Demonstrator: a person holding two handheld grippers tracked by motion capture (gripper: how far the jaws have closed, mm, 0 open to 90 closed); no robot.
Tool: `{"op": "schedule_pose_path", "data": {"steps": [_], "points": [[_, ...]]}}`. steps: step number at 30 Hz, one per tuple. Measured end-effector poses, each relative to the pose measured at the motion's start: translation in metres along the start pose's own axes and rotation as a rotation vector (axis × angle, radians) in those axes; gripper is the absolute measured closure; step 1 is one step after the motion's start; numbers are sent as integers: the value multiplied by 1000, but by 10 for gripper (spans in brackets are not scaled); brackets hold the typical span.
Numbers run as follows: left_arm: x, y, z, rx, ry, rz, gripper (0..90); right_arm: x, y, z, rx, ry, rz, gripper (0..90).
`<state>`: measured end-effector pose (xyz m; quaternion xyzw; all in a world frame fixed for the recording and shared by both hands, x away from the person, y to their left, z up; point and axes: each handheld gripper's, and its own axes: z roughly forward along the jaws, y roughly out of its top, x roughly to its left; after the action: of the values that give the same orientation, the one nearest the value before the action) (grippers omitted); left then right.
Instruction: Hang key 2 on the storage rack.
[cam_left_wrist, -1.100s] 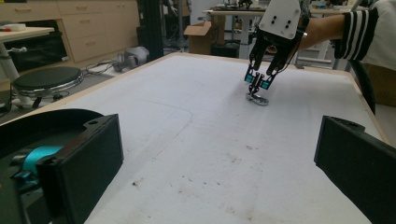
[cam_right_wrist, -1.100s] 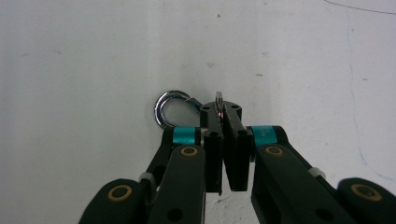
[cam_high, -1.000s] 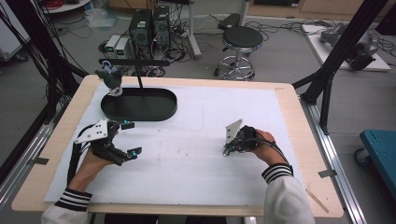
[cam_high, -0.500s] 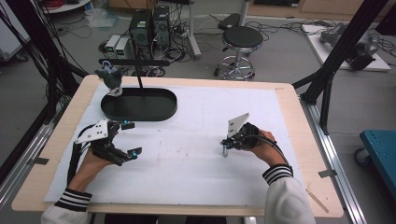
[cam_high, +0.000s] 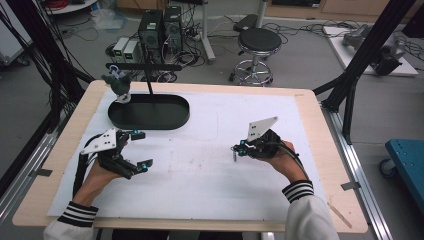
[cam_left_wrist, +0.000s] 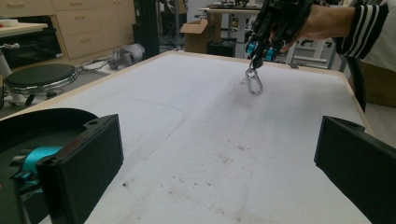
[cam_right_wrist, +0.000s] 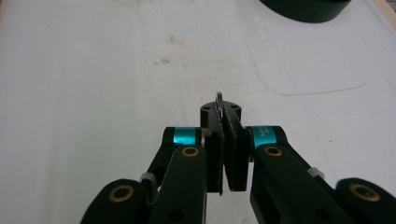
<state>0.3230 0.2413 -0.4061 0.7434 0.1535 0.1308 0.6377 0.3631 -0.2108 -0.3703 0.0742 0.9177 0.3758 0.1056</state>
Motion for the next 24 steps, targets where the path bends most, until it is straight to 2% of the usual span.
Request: {"op": "schedule_pose_path", "data": {"steps": [3, 4, 5, 6, 9, 12, 20, 24], "points": [[0, 2, -2, -3, -5, -11, 17, 4, 3, -2, -42, -1, 21, 884], [0, 4, -3, -4, -8, -12, 17, 6, 5, -3, -64, 2, 37, 884], [0, 5, -3, -6, -12, -13, 17, 7, 8, -4, -110, 4, 62, 884], [0, 6, -4, -5, -13, -13, 17, 7, 8, -4, -110, 4, 62, 884], [-2, 10, -5, -14, -18, -17, 17, 8, 13, -6, -180, 20, 102, 884], [-2, 14, -4, 4, -28, -21, 18, 10, 18, -6, -233, 22, 114, 883], [1, 29, 4, 19, -66, -36, 18, 15, 27, -8, -303, 34, 148, 884], [1, 35, 8, 38, -77, -35, 18, 20, 33, -7, -344, 43, 137, 883]]}}
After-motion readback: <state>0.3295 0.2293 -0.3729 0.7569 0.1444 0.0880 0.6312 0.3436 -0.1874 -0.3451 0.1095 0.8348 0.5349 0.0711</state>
